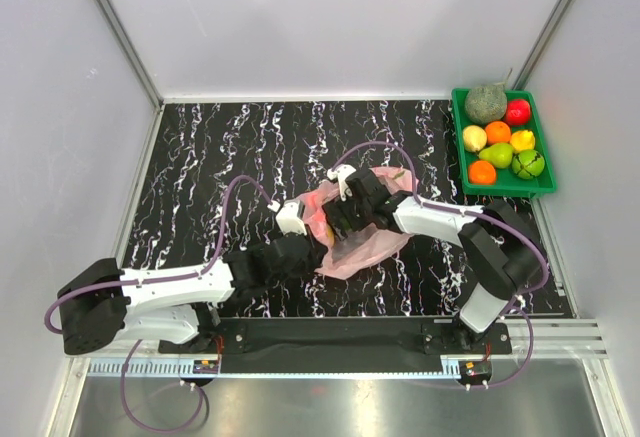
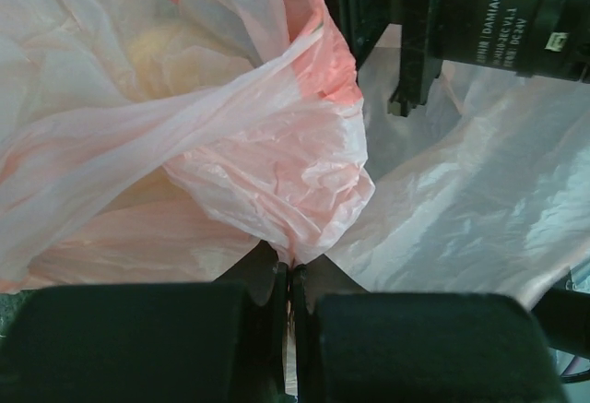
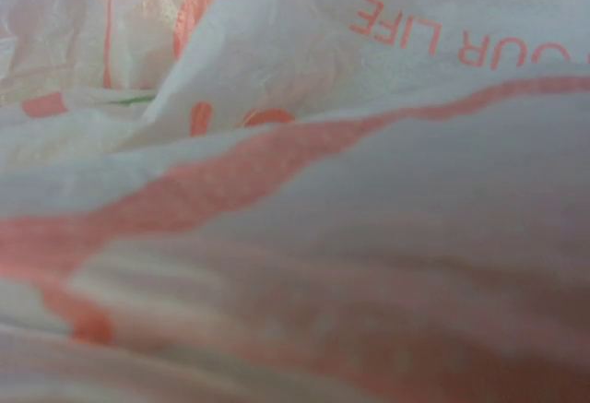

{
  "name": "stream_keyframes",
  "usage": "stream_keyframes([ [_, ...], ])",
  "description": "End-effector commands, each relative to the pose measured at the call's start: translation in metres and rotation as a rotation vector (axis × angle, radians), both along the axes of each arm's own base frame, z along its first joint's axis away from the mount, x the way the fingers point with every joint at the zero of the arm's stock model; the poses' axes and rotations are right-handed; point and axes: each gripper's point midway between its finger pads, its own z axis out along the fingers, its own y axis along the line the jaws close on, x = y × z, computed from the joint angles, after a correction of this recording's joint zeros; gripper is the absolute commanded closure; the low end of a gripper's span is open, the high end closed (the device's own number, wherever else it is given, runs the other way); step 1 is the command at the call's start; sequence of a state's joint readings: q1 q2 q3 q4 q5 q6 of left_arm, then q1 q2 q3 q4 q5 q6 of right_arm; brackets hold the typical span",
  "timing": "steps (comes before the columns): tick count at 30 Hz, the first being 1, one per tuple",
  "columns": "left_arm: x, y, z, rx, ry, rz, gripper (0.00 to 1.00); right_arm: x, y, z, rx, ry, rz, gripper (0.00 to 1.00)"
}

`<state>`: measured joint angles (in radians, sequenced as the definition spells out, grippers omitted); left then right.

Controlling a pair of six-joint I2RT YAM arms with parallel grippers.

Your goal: Untie the knot of the plastic bag and take out the fruit

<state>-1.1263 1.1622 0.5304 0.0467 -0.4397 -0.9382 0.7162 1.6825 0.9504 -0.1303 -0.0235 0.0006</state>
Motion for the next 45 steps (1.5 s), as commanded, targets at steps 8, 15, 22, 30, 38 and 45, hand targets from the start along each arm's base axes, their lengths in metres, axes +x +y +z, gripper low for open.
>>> stream_keyframes([
  [8, 0.008, -0.007, 0.023, -0.056, -0.055, 0.016, 1.00, 0.042, 0.028, 0.046, 0.149, -0.216, -0.022, 0.00],
  [15, 0.009, -0.007, 0.023, -0.053, -0.056, 0.017, 1.00, 0.041, 0.040, 0.033, 0.138, -0.186, 0.051, 0.00],
  [22, 0.011, -0.004, 0.024, -0.045, -0.060, 0.026, 1.00, 0.036, 0.036, 0.011, 0.111, -0.122, 0.026, 0.03],
  [30, 0.014, 0.001, 0.026, -0.044, -0.067, 0.042, 1.00, 0.028, 0.030, 0.033, 0.155, -0.105, -0.033, 0.53],
  [38, 0.027, 0.018, 0.038, -0.032, -0.109, 0.093, 1.00, -0.030, 0.025, 0.142, 0.399, -0.079, 0.022, 1.00],
  [45, 0.038, 0.016, 0.048, -0.028, -0.125, 0.095, 1.00, -0.081, 0.015, 0.201, 0.502, -0.024, 0.132, 1.00],
])
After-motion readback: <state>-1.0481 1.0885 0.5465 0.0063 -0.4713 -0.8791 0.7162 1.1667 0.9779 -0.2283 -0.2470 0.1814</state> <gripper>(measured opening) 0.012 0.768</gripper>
